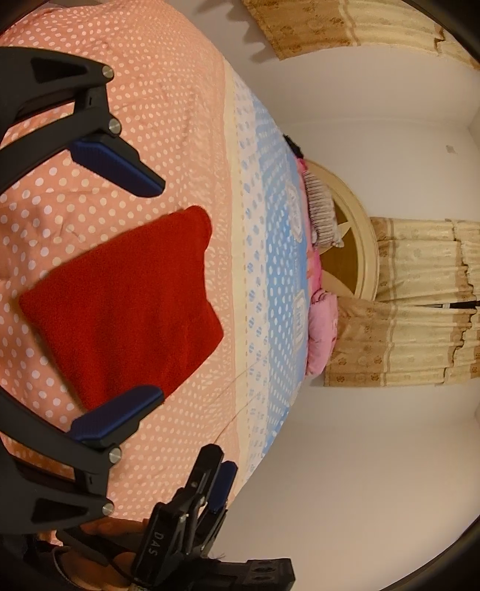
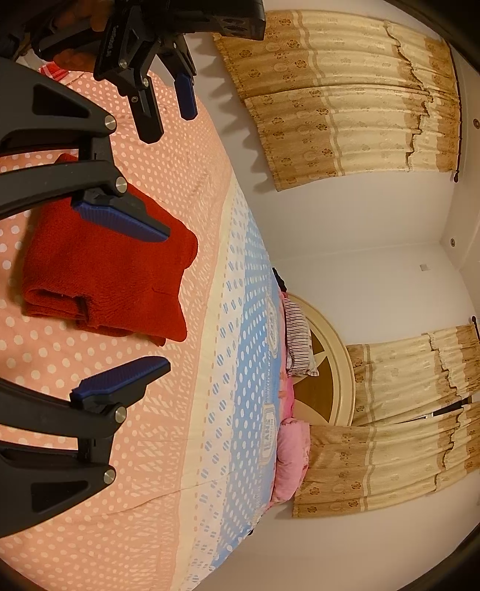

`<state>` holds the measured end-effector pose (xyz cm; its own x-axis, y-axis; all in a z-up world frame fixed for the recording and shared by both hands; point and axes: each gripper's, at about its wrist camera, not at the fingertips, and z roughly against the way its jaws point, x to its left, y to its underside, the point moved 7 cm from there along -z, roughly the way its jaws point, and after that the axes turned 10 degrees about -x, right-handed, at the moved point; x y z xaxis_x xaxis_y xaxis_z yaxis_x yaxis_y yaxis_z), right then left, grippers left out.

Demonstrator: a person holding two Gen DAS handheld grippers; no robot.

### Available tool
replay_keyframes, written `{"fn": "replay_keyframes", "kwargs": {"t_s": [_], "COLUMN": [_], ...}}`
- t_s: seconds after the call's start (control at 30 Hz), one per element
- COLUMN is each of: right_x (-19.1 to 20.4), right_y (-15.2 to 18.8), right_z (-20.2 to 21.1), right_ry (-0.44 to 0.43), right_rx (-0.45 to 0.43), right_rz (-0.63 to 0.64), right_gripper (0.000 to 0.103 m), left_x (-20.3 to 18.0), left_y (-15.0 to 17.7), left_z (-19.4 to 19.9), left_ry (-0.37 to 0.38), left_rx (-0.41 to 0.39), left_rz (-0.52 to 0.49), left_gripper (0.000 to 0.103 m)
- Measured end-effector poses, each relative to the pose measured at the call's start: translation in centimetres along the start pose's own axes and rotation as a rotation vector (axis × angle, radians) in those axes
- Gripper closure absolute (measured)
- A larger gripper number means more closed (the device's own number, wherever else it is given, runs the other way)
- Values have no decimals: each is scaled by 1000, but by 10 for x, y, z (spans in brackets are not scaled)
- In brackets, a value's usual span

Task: Fold small clothes

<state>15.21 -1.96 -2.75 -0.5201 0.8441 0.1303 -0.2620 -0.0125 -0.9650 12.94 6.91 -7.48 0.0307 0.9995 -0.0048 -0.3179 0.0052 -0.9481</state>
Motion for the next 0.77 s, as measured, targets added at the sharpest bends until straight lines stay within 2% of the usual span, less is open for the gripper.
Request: {"fn": "replay_keyframes", "kwargs": {"t_s": [0.27, 0.77], "right_x": [4, 11], "right_y": [-4, -1], "right_z": [4, 0], "right_ry": [-4, -24], "right_rx": [-15, -2], "right_rz": [5, 20], "right_gripper": [38, 38], "left_x": [0, 4], "left_y": [-9, -10], "left_z": [8, 7], "left_ry": [-21, -41], "left_rx": [-49, -62], "left_rz": [-24, -34], "left_gripper": [0, 0]}}
